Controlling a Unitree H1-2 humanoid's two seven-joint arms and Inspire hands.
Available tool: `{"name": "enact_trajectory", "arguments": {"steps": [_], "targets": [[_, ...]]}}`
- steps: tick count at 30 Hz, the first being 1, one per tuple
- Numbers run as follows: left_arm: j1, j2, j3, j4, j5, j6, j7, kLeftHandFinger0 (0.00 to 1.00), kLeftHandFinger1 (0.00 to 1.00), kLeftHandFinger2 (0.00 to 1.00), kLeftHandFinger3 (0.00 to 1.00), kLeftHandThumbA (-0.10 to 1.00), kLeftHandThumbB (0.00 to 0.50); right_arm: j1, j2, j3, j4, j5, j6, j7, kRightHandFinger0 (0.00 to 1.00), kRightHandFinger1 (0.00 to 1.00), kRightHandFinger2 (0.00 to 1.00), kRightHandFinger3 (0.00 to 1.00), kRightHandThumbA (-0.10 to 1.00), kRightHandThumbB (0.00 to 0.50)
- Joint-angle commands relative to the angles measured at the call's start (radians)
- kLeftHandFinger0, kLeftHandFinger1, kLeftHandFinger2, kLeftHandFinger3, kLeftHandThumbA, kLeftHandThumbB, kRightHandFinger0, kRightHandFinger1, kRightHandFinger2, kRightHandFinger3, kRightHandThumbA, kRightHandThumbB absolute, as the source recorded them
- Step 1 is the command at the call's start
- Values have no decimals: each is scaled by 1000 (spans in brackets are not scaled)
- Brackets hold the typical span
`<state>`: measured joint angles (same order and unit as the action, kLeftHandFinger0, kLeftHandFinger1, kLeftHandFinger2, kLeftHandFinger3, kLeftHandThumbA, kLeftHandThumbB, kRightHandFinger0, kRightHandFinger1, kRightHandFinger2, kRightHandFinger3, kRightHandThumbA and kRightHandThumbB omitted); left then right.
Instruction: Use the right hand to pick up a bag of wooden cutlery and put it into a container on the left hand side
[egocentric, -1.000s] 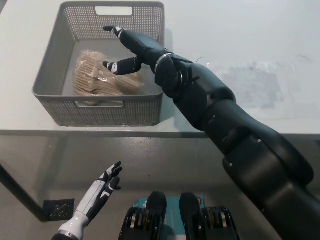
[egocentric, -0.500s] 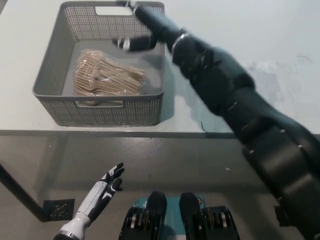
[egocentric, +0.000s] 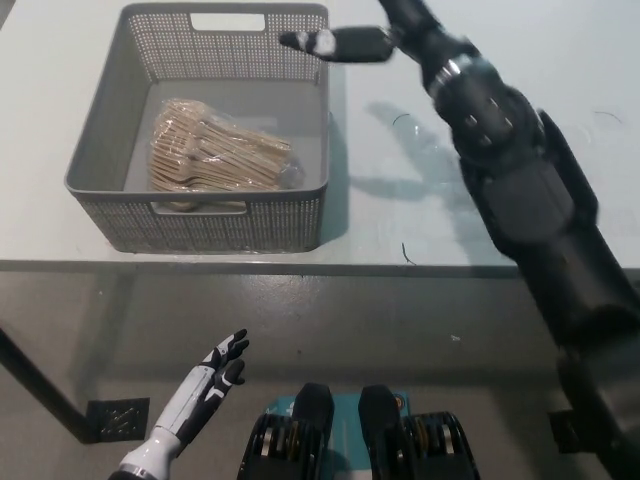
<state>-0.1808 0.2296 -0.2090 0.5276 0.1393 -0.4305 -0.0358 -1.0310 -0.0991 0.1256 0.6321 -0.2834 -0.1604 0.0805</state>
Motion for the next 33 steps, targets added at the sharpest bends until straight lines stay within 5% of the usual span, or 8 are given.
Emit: {"name": "enact_trajectory", "arguments": {"steps": [1,5,12,16,24,25,33], "targets": [[3,17,21,-22,-15,-39,15,829,1000,1000,1000,1000,500,180,-89,-177,-632,265,148,52,1000,1000,1000,1000,1000,265],[3,16,25,-18,-21,-39,16,843,1000,1000,1000,1000,500,361,-87,-198,-792,369,134,62,1000,1000,1000,1000,1000,217],[-1,5,41,0,-40,-39,20,851,1000,1000,1000,1000,500,625,-46,-190,-907,405,130,43,1000,1000,1000,1000,1000,280],[5,-3,47,6,-50,-39,17,842,1000,1000,1000,1000,500,777,-26,-173,-869,414,77,55,1000,1000,1000,1000,1000,193],[-15,-11,69,15,-54,-39,13,863,1000,1000,1000,1000,500,882,14,-166,-737,459,49,75,1000,1000,1000,1000,1000,121],[-20,-11,72,17,-52,-39,13,865,1000,1000,1000,1000,500,897,26,-165,-713,470,31,79,1000,1000,1000,1000,1000,74],[-39,-21,96,21,-83,-39,-9,881,1000,1000,1000,1000,500,976,40,-146,-567,487,-29,124,1000,1000,1000,1000,1000,42]]}}
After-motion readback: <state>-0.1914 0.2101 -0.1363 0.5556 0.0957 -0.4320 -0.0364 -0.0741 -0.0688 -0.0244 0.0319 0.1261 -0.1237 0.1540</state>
